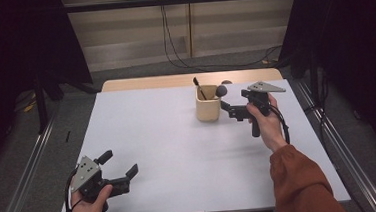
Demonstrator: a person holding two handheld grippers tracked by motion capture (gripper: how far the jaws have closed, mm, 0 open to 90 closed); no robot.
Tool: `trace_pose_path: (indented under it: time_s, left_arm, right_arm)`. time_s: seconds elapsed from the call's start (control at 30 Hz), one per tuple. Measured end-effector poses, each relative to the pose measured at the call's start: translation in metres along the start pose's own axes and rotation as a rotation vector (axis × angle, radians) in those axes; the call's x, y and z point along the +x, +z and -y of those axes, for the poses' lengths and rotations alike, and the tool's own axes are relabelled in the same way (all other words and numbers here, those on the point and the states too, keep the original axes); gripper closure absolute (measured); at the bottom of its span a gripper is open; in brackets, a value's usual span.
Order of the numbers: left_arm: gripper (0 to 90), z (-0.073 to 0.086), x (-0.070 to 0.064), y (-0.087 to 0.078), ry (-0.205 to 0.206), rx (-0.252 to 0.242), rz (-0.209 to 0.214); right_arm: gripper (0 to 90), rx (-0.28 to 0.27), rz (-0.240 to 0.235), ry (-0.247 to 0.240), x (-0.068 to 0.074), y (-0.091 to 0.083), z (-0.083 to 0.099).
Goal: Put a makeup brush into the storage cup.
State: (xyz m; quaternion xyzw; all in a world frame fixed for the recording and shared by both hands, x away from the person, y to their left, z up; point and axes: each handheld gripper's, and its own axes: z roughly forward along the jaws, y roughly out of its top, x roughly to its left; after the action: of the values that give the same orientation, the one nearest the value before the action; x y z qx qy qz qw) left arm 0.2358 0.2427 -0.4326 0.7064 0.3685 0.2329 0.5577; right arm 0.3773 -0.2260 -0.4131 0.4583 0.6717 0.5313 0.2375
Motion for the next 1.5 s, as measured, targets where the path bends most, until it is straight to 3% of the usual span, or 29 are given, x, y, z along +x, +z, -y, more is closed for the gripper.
trace_pose_path:
  time_s: [0.27, 0.97, 1.5]
  left_arm:
    - [3.0, 0.0, 0.002, -0.002, -0.005, -0.001, -0.008]
    - [3.0, 0.0, 0.002, -0.004, -0.015, -0.005, -0.013]
    - [2.5, 0.001, 0.003, -0.006, -0.01, -0.003, -0.017]
  right_arm:
    - [1.3, -0.033, 0.014, 0.017, -0.002, -0.018, 0.002]
    - [1.2, 0.0, -0.007, -0.031, 0.009, -0.047, 0.022]
    - [1.2, 0.012, 0.01, -0.055, 0.012, -0.079, 0.037]
